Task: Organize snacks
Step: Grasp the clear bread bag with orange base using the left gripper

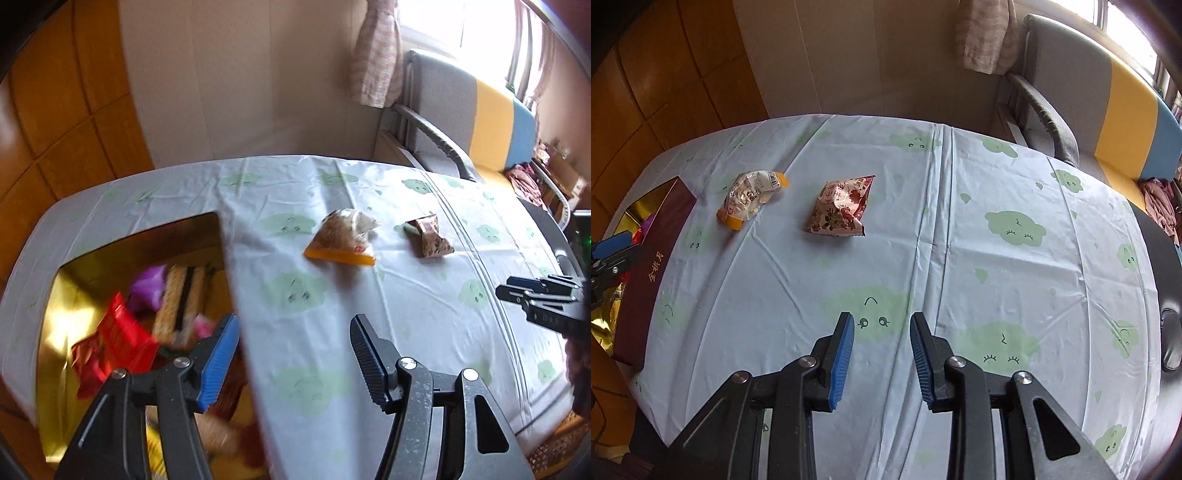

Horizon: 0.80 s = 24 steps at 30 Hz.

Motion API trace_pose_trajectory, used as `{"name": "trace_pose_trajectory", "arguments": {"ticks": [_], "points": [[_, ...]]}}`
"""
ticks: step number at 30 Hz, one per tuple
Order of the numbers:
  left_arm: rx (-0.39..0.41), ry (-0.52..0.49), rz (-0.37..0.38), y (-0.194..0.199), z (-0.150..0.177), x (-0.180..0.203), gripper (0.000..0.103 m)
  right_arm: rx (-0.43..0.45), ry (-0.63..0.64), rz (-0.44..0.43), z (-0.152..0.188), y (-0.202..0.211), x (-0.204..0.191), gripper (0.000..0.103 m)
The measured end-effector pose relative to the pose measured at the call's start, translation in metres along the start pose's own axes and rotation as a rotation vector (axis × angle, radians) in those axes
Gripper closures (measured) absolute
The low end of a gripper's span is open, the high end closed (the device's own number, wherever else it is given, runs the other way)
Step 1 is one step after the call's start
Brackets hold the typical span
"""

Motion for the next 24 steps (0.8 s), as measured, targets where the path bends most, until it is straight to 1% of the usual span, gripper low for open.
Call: {"name": "trace_pose_trajectory", "arguments": {"ticks": [5,9,11,13,17,20,21,22,23,24], "points": [[-0.052,-0.034,0.033,-0.041,-0.017,0.017,0.040,0.013,-0.005,-0.017,-0.003,0.004,-0.002,0.070],[-0.082,-0.052,0.031,-0.075,-0.032,0.028,0.040,0.022,-0.010,-0.023,-0.005,0.005,-0.002,0.070],[-0.089,-0.061,0.041,-0.088,-0.039,0.036,0.037,0.025,-0.013,-0.025,-0.006,0.005,-0.001,0.070],[-0.081,-0.071,0.057,-0.098,-0.046,0.043,0.032,0.024,-0.016,-0.021,-0.006,0.004,0.000,0.070],[-0.069,-0.101,0.058,-0.119,-0.058,0.054,0.031,0.033,-0.014,-0.024,-0.008,0.006,0.000,0.070],[-0.085,-0.113,0.055,-0.140,-0.064,0.057,0.031,0.039,-0.004,-0.023,-0.009,0.006,-0.002,0.070],[-0.098,-0.116,0.039,-0.150,-0.064,0.057,0.032,0.042,0.001,-0.025,-0.009,0.006,-0.003,0.070],[-0.114,-0.122,0.037,-0.157,-0.062,0.057,0.043,0.041,0.005,-0.028,-0.009,0.007,-0.004,0.070],[-0.139,-0.121,0.043,-0.163,-0.058,0.058,0.045,0.046,0.008,-0.031,-0.010,0.008,-0.005,0.070],[-0.133,-0.101,0.046,-0.164,-0.056,0.056,0.046,0.054,0.012,-0.033,-0.011,0.009,-0.006,0.070]]}}
Point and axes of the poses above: each gripper's, at about its wrist camera, not at the fingertips, and y roughly against the way its jaws point, x to its right, z to its underside, the point moved 2 cm from there along -y, roughly the way its jaws point, and after that the axes turned 9 degrees about x, right-handed, at the moved point
